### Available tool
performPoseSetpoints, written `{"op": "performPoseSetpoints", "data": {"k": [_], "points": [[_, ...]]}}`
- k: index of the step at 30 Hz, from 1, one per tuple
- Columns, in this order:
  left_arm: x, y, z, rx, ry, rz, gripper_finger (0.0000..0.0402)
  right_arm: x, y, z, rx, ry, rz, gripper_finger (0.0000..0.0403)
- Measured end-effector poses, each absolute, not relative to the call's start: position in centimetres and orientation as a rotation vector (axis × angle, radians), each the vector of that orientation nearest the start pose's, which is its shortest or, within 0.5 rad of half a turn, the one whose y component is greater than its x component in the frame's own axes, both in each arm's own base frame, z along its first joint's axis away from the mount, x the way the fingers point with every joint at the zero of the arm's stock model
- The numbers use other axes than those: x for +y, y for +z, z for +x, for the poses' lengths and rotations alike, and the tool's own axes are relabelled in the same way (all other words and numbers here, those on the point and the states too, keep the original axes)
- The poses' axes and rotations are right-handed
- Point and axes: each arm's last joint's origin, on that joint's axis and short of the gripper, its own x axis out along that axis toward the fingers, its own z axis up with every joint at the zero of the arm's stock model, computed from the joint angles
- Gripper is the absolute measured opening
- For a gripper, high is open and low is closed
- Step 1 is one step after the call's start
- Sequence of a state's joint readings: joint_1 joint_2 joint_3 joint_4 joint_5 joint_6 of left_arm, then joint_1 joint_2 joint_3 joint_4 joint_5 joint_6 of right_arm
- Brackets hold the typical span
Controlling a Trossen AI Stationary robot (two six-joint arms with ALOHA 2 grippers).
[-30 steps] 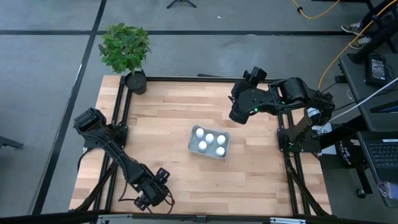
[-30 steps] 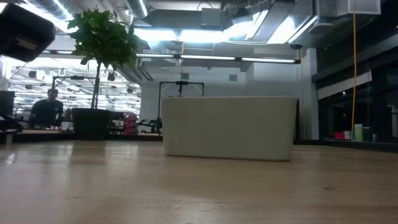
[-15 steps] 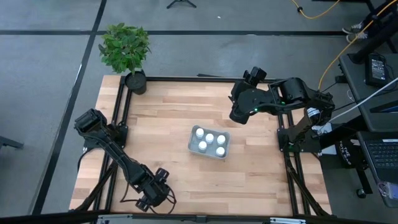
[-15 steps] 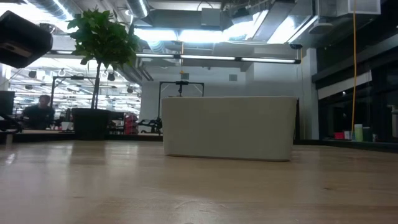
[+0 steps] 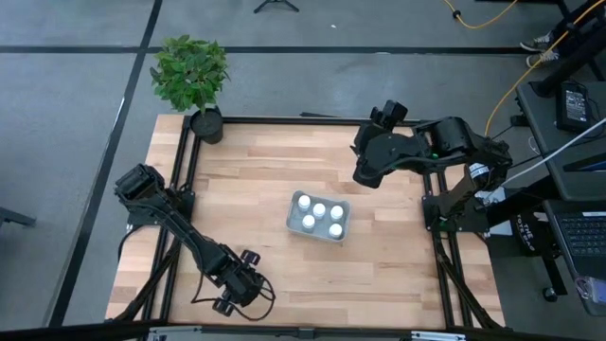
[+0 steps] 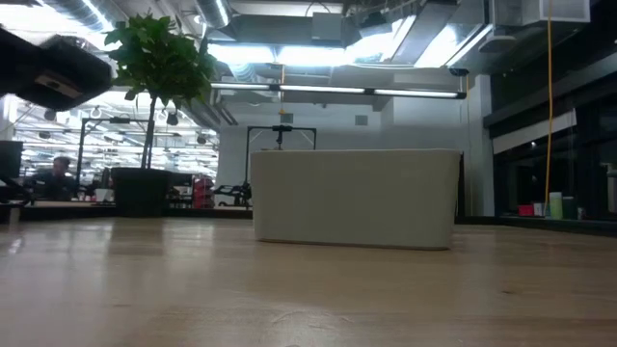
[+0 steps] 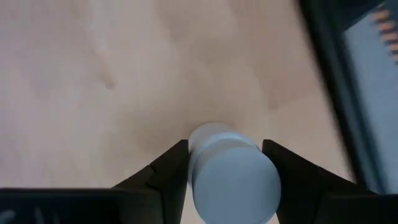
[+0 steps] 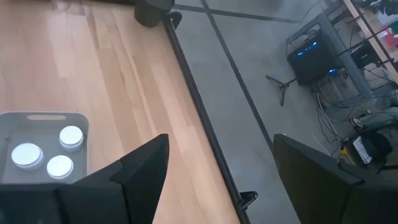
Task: Pick and place pill bottles into a basket
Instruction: Put the white pill bottle into the gray bin
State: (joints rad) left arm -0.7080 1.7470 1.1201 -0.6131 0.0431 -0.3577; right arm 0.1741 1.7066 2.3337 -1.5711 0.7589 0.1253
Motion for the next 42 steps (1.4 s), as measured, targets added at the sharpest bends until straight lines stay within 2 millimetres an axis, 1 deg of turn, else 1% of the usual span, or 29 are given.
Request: {"op": "performPoseSetpoints", "data": {"k": [3,7,12,15,17,20,23,25,28,30,32,34,37,40,42], "points": [[-20.5,18.3,25.4,1.324,-0.397,0.208,0.0173,2.6,49.3,25.8,0.786,-0.588,-0.301,0.0286],[-18.4,19.7,26.7,1.359,-0.343,0.329,0.0173,2.6,50.9,23.1,0.707,-0.616,-0.288,0.0286],[-14.9,21.4,29.1,1.362,-0.311,0.407,0.0173,2.1,52.9,19.0,0.595,-0.646,-0.221,0.0286],[-12.4,22.6,30.8,1.328,-0.293,0.433,0.0173,1.6,53.6,17.1,0.553,-0.651,-0.192,0.0286],[-10.7,23.6,32.0,1.301,-0.271,0.439,0.0173,1.4,53.9,16.3,0.536,-0.65,-0.183,0.0286],[-8.1,25.5,33.5,1.241,-0.238,0.44,0.0173,1.2,54.2,15.1,0.514,-0.649,-0.171,0.0286],[-5.9,27.8,34.8,1.169,-0.198,0.433,0.0173,1.1,54.2,14.6,0.513,-0.647,-0.179,0.0286],[-4.8,29.3,35.3,1.13,-0.176,0.432,0.0173,1.0,53.7,14.3,0.536,-0.644,-0.198,0.0286],[-3.8,30.8,35.6,1.104,-0.165,0.443,0.0173,0.8,52.2,13.5,0.58,-0.65,-0.207,0.0286],[-3.5,31.4,35.7,1.087,-0.163,0.451,0.0173,0.7,50.7,13.0,0.618,-0.66,-0.205,0.0286],[-3.3,31.5,35.7,1.084,-0.165,0.457,0.0173,0.6,48.9,12.4,0.65,-0.684,-0.185,0.0286],[-3.3,31.2,36.0,1.09,-0.174,0.468,0.0173,0.4,46.9,11.6,0.67,-0.724,-0.159,0.0286],[-3.3,30.1,36.6,1.121,-0.203,0.494,0.0173,0.1,44.0,10.6,0.68,-0.759,-0.123,0.0286],[-3.5,29.1,37.3,1.137,-0.236,0.512,0.0173,0.2,41.6,10.5,0.64,-0.743,-0.055,0.0286],[-3.5,28.5,38.1,1.148,-0.242,0.512,0.0173,0.4,40.5,10.7,0.608,-0.701,-0.03,0.0286]]}}
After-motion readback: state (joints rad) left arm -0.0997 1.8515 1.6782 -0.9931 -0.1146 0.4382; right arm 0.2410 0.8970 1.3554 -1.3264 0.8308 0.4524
